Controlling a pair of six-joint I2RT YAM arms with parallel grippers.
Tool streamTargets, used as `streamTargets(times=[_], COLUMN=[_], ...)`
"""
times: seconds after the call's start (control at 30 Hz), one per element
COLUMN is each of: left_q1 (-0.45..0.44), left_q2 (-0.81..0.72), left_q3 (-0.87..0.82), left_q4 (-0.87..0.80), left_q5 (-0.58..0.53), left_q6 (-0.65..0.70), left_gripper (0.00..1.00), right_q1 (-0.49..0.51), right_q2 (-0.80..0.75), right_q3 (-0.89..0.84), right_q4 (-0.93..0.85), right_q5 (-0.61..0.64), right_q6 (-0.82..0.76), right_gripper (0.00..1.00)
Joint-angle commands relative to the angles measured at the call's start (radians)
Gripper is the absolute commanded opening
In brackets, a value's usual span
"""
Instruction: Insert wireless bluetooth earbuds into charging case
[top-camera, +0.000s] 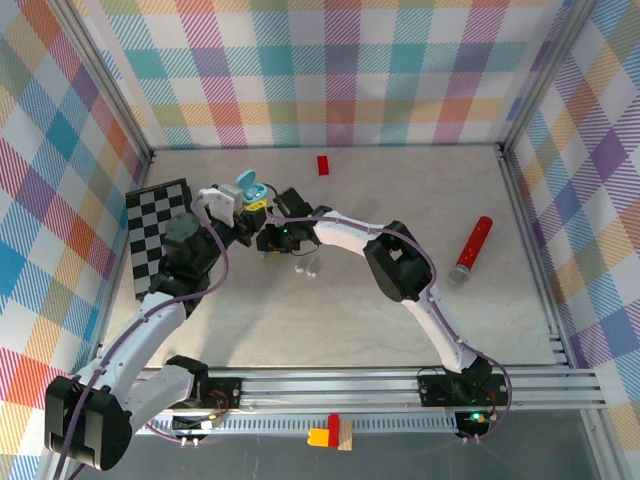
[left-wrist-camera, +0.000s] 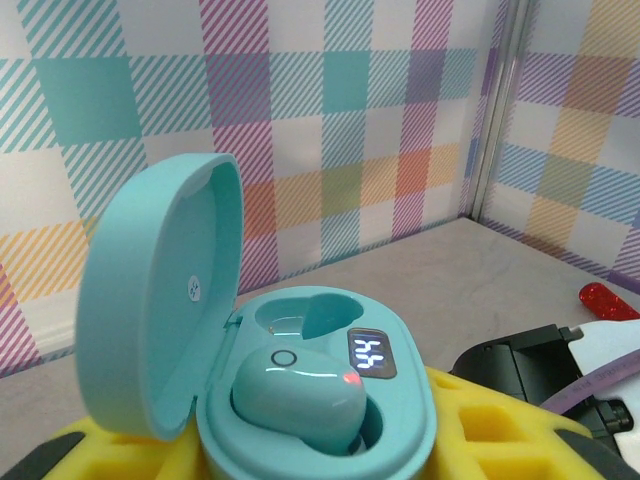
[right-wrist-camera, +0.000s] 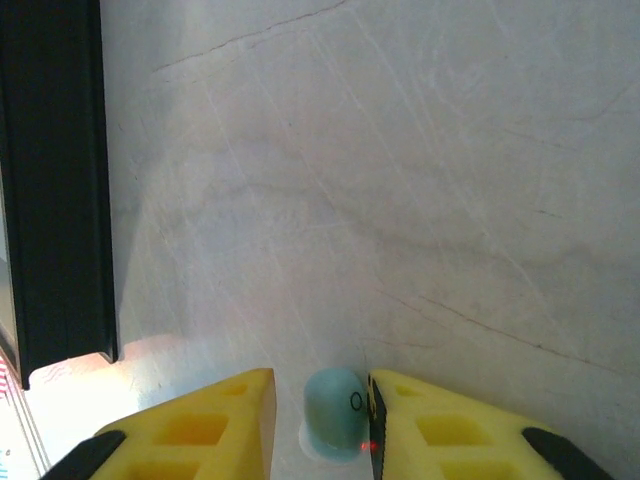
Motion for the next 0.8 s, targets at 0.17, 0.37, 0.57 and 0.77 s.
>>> streamTargets(times=[0.17, 0.37, 0.57, 0.77], left_q1=[0.019, 0.025, 0.028, 0.030], left_q2=[-0.017, -0.016, -0.011, -0.013], left_q3=[0.008, 0.005, 0.003, 0.004], left_q4=[0.026, 0.028, 0.034, 0.034], left_q5=[-0.004, -0.002, 0.001, 0.001], left_q6=[0.001, -0.002, -0.009, -0.008], left_gripper=[0.38, 0.38, 0.38, 0.38], right_q1=[0.027, 0.033, 0.037, 0.042], right_q2=[0.058, 0.073, 0.096, 0.119], right_q3=[0.068, 0.095, 0.133, 0.175], right_q4=[-0.122, -0.176, -0.237, -0.296], right_q5=[0.005, 0.010, 0.008, 0.039], right_q6=[-0.098, -0.145, -0.180, -0.203], right_gripper=[0.25, 0.25, 0.26, 0.22])
